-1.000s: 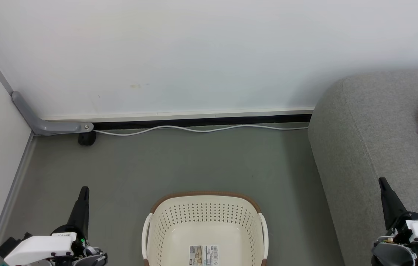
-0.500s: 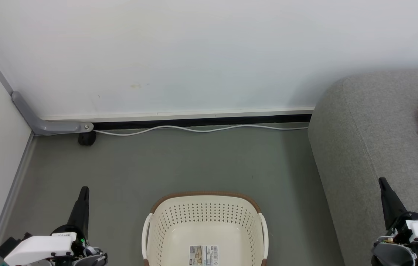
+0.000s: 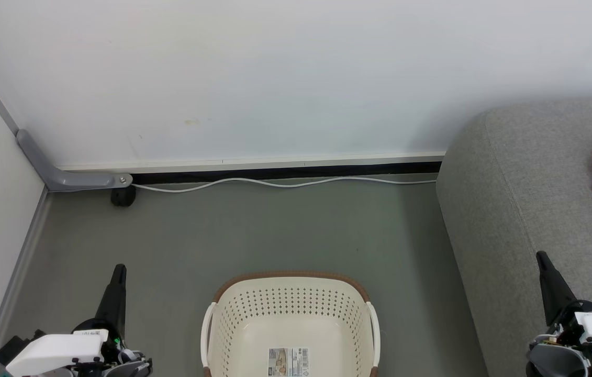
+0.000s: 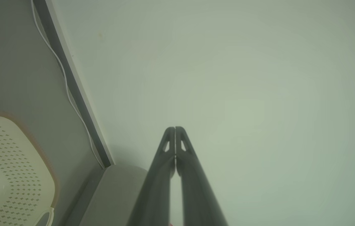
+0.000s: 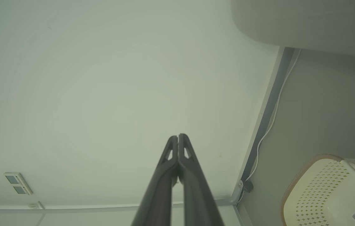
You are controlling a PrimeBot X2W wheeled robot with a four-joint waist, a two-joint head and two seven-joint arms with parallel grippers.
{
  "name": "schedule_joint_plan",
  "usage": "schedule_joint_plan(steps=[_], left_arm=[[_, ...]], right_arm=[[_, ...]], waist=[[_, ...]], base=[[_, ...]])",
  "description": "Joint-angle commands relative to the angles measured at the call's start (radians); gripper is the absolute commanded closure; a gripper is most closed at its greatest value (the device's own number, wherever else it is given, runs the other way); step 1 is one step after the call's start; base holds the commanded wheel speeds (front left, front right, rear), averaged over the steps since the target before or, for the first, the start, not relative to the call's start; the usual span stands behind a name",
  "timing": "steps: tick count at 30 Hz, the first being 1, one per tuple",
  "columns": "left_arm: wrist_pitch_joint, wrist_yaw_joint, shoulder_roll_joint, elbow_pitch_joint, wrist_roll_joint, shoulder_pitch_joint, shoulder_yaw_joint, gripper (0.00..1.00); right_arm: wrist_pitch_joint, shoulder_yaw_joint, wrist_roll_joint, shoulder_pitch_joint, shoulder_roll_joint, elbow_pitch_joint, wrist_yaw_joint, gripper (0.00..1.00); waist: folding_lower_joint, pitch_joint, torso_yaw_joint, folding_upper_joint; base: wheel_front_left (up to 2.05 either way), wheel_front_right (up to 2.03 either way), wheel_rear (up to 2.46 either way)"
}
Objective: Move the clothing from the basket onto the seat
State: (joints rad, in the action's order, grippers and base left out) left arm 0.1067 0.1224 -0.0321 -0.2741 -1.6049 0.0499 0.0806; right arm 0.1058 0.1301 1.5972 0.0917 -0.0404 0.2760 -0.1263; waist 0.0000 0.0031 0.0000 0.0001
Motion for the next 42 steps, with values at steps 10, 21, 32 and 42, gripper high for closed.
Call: schedule_joint_plan(steps=[10,21,32,42], left_arm=[[0.006,0.008,-0.018,0.029,-0.004,0.058,0.033,1.00],[0.006,0.008,-0.018,0.029,-0.004,0.058,0.033,1.00],[0.006,0.008,-0.018,0.029,-0.004,0.058,0.033,1.00],[0.006,0.008,-0.018,0.029,-0.004,0.058,0.033,1.00]], right_arm=[[0.007,-0.016,0.011,0.016,-0.010,-0.031,-0.004,1.00],[0.007,-0.016,0.011,0.016,-0.010,-0.031,-0.004,1.00],[0.007,-0.016,0.011,0.016,-0.010,-0.031,-0.004,1.00],[0.007,-0.016,0.012,0.016,-0.010,-0.031,-0.004,1.00]], waist=[[0.0000,0.000,0.000,-0.0001],[0.0000,0.000,0.000,-0.0001],[0.0000,0.000,0.000,-0.0001],[0.0000,0.000,0.000,-0.0001]], base=[[0.00,0.00,0.00],[0.00,0.00,0.00],[0.00,0.00,0.00],[0.00,0.00,0.00]])
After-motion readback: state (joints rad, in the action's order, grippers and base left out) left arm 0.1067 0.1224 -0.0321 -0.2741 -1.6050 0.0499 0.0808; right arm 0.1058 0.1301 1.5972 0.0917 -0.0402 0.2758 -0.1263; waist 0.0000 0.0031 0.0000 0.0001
